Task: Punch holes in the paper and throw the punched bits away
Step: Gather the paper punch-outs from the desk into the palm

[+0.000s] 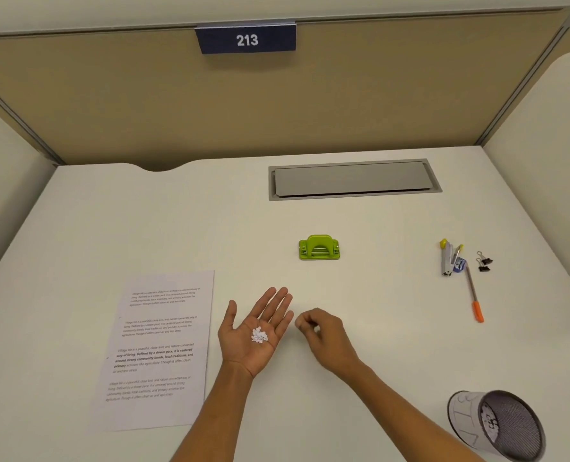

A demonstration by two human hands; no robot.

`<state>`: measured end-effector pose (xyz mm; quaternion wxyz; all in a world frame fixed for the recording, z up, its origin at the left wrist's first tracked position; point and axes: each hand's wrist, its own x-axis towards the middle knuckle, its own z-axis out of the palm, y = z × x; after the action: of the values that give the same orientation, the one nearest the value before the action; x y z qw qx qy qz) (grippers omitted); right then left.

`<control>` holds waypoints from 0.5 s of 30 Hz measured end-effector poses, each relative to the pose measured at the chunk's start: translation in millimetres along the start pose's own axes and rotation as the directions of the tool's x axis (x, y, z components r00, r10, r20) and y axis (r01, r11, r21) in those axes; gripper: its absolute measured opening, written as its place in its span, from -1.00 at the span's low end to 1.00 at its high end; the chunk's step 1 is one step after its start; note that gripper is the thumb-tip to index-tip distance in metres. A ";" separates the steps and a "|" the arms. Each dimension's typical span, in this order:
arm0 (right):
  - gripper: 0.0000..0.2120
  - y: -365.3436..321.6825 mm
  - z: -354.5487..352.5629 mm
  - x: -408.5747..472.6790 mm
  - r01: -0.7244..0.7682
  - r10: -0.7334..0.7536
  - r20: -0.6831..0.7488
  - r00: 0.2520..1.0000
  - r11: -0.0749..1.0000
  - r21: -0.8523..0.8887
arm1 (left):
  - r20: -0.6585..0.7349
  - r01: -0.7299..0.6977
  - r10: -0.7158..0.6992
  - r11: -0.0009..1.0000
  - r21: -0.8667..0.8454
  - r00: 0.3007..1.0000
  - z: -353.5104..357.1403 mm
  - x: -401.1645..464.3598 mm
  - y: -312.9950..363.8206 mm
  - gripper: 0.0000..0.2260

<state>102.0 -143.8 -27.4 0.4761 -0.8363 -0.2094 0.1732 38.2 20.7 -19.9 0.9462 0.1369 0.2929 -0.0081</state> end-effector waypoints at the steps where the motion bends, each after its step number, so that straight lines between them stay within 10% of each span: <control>1: -0.86 -8.3 -0.9 1.8 0.033 -0.033 -0.003 0.999 0.999 0.000 | 0.002 0.000 0.000 1.000 0.008 1.000 0.6 1.2 -0.8 -0.34; 8: -0.78 -51.3 7.0 10.2 0.351 -0.304 0.181 0.935 0.852 -0.388 | 0.040 0.059 -0.062 0.996 0.067 0.997 12.5 10.7 -17.5 -0.30; 15: -0.89 -50.7 -21.6 7.4 0.173 -0.179 -0.098 0.979 0.983 -0.065 | 0.048 0.085 -0.088 0.995 0.059 0.995 14.6 11.3 -21.5 -0.35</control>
<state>109.5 -132.4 26.6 0.4762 -0.8353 -0.2626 0.0810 53.6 -3.1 -20.1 0.9479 0.1507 0.2740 -0.0611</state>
